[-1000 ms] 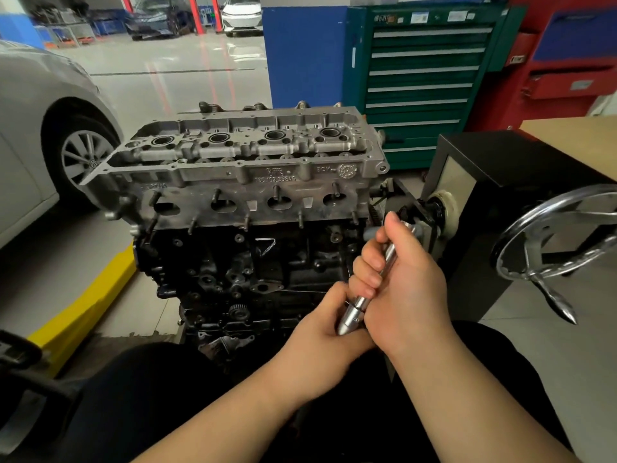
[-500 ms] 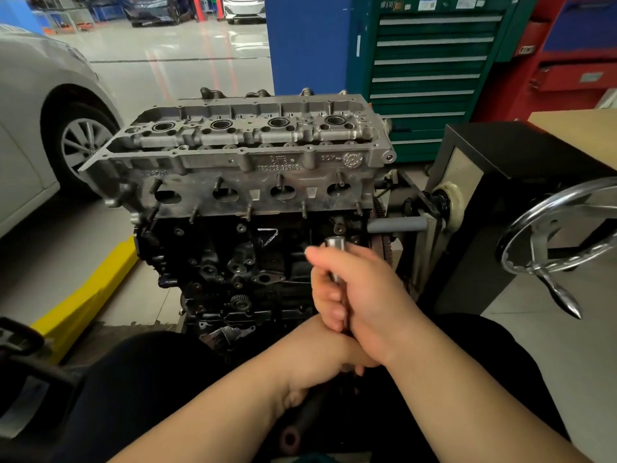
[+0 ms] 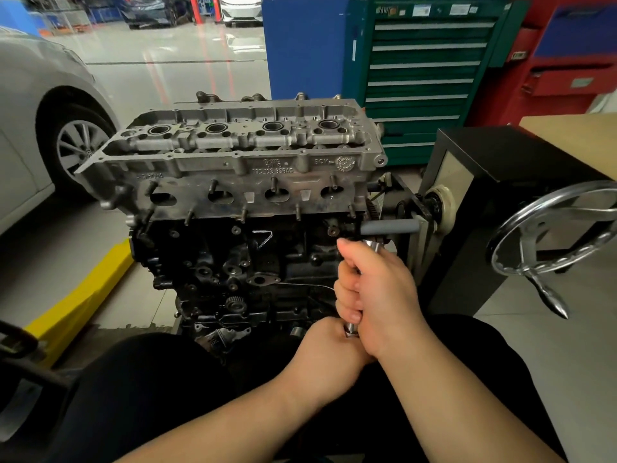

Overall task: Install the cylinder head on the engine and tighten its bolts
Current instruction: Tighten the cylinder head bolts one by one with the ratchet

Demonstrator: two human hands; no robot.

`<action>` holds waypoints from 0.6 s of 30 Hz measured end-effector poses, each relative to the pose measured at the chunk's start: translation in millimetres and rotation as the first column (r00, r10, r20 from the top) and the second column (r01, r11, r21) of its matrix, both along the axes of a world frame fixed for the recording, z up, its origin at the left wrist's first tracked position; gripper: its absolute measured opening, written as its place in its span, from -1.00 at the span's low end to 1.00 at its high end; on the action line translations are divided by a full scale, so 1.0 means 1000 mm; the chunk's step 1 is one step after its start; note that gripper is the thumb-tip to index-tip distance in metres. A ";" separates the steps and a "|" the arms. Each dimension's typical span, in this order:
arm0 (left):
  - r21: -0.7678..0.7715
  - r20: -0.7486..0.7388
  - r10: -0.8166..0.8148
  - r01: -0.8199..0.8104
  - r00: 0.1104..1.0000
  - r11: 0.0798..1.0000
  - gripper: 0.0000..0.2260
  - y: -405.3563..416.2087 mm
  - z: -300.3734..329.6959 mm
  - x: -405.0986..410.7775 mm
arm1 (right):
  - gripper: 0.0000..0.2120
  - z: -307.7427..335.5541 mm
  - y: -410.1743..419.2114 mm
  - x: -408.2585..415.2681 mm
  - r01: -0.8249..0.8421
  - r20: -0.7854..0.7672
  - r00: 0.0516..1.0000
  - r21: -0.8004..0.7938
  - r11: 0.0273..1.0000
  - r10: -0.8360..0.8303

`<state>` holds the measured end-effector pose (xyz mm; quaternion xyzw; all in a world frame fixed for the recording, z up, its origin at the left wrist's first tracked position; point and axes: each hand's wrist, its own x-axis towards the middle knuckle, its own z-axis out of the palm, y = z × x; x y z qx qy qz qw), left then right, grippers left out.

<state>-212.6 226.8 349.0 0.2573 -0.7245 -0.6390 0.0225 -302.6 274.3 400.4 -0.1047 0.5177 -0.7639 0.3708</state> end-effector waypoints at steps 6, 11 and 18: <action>0.152 -0.113 -0.280 0.295 0.953 0.943 -0.88 -0.018 0.002 0.009 | -0.63 0.001 0.005 0.000 -0.266 0.005 0.963 -0.152 0.952 0.270; 0.071 -0.068 -0.202 0.207 0.977 0.976 -0.87 -0.016 -0.009 0.010 | -0.62 -0.007 0.001 0.001 -0.118 0.004 0.993 -0.089 0.989 0.119; -0.119 0.296 -0.416 0.465 0.860 0.877 -0.86 -0.029 -0.067 0.026 | -0.63 -0.031 0.010 -0.005 0.324 -0.014 0.946 0.056 0.944 -0.324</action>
